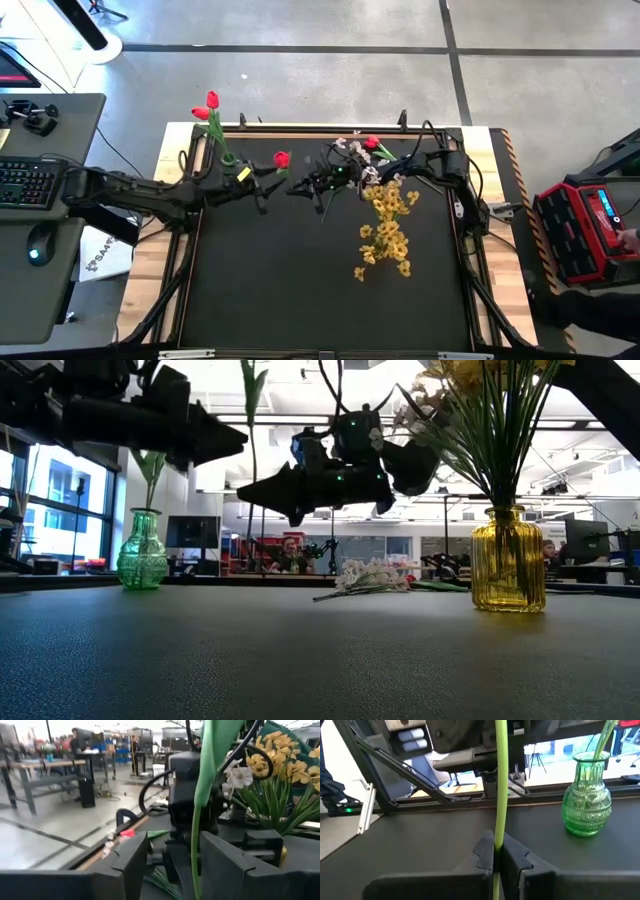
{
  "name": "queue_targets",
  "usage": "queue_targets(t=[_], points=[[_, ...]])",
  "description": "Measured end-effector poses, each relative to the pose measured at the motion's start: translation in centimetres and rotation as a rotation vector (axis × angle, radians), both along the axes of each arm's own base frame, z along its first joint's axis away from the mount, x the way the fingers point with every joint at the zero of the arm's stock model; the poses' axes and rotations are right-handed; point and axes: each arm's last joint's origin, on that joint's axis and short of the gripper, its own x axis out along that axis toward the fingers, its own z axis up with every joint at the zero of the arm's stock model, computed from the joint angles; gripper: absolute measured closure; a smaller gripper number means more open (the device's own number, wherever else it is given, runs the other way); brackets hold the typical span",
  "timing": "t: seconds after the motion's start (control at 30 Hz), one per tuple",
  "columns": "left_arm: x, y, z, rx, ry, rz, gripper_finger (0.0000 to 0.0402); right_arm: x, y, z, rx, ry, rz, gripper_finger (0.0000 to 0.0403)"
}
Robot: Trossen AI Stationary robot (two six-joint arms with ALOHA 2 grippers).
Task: Sort flowers into vase by color
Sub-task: Put the red tulip into the green vase
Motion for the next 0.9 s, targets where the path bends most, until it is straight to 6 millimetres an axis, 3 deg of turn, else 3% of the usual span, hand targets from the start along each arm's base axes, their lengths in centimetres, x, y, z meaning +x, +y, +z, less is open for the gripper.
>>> queue_targets(t=[0.5, 0.9], points=[[1.4, 0.1, -1.1, -0.050, -0.027, -0.048, 0.0286, 0.0, 0.0, 0.2, 0.002, -0.019, 0.000, 0.0403], [2.5, 0.2, -0.2, -0.020, 0.019, -0.059, 0.0339, 0.0, 0.0, -0.1, 0.007, 0.007, 0.001, 0.0403]])
